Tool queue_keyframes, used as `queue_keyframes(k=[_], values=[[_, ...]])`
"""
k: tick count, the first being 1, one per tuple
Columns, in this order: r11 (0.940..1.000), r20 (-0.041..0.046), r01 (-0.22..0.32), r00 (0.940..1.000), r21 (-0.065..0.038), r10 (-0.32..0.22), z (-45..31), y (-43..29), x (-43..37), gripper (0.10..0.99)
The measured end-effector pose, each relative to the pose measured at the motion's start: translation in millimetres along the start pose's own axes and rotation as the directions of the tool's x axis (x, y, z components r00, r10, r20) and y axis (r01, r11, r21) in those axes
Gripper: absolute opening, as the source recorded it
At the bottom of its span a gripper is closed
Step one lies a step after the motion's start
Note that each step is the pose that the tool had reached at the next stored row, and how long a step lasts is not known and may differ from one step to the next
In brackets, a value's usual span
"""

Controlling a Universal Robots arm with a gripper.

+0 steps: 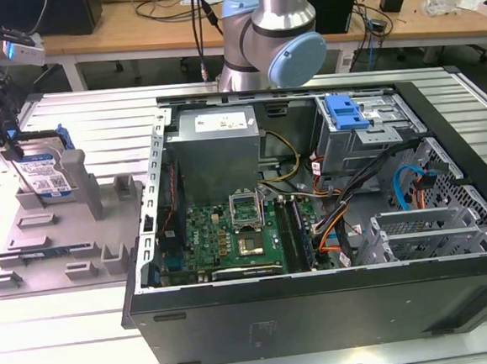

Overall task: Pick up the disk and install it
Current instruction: 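Pick up the disk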

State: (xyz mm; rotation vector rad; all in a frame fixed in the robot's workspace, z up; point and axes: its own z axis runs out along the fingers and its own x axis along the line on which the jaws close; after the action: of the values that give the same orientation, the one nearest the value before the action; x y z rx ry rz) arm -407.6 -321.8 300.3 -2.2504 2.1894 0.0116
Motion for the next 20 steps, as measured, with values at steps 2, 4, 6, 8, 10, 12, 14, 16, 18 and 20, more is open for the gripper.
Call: queue_keyframes(k=[2,4,6,8,10,12,14,16,18,20], values=[[1.0000,0.0006,0.000,1.0000,0.000,0.000,0.1,0.0,0.0,0.369],[1.0000,0.0037,0.000,1.0000,0.000,0.000,-0.1,-0.1,0.0,0.369],[1.0000,0.0116,0.000,0.9999,0.001,0.000,-0.8,0.0,0.0,0.369],[1.0000,0.0187,0.000,0.9998,0.001,0.000,-2.0,0.0,-0.1,0.369],[1.0000,0.0188,0.000,0.9998,0.001,0.000,-2.1,0.0,0.0,0.369],[1.0000,0.0188,0.000,0.9998,0.001,0.000,-2.3,0.0,0.0,0.369],[1.0000,0.0188,0.000,0.9998,0.001,0.000,-2.7,0.0,0.0,0.369],[1.0000,0.0189,0.000,0.9998,0.001,0.000,-3.3,0.0,0.0,0.369],[1.0000,0.0196,0.000,0.9998,0.001,0.000,-4.4,0.0,0.0,0.369],[1.0000,0.0210,0.000,0.9998,0.001,0.000,-6.3,0.0,0.0,0.369]])
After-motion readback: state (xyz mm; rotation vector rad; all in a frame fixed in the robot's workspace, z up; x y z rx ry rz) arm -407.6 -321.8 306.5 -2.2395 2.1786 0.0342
